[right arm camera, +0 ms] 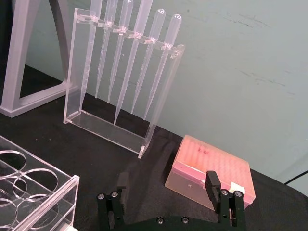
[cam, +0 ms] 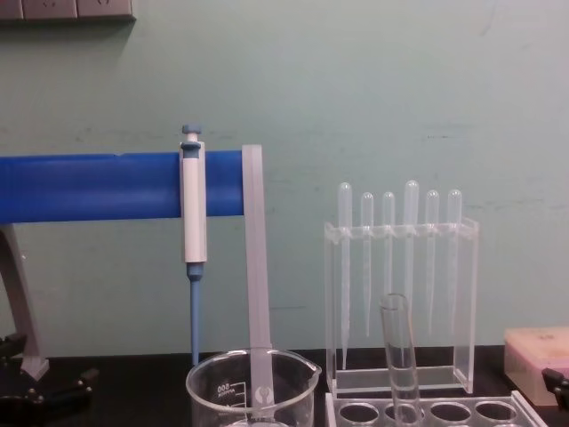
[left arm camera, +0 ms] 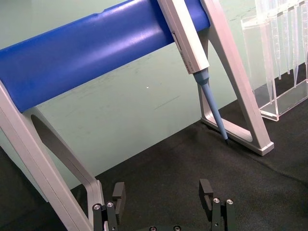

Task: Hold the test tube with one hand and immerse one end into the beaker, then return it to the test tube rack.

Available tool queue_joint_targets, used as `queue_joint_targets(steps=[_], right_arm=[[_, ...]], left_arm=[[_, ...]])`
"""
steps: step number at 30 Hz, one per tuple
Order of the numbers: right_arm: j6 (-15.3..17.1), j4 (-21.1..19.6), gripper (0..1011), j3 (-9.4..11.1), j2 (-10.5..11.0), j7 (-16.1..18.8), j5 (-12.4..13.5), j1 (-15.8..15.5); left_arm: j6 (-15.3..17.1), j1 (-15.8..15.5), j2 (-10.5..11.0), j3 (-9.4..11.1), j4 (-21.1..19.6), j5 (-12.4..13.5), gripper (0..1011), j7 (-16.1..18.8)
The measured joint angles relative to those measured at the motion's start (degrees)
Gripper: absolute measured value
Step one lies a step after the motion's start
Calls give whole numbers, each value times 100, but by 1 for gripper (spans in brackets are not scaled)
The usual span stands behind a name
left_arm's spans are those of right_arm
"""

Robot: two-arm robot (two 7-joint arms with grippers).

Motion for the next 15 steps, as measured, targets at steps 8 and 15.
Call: queue_joint_targets(steps=[8, 15], right_arm=[[24, -34, 1002, 20, 0, 7, -26, 2], [107, -386, 1000, 159, 73, 89, -90, -104]], left_arm=[[0, 0, 0, 0, 0, 0, 1000, 0], [0, 0, 0, 0, 0, 0, 1000, 0]])
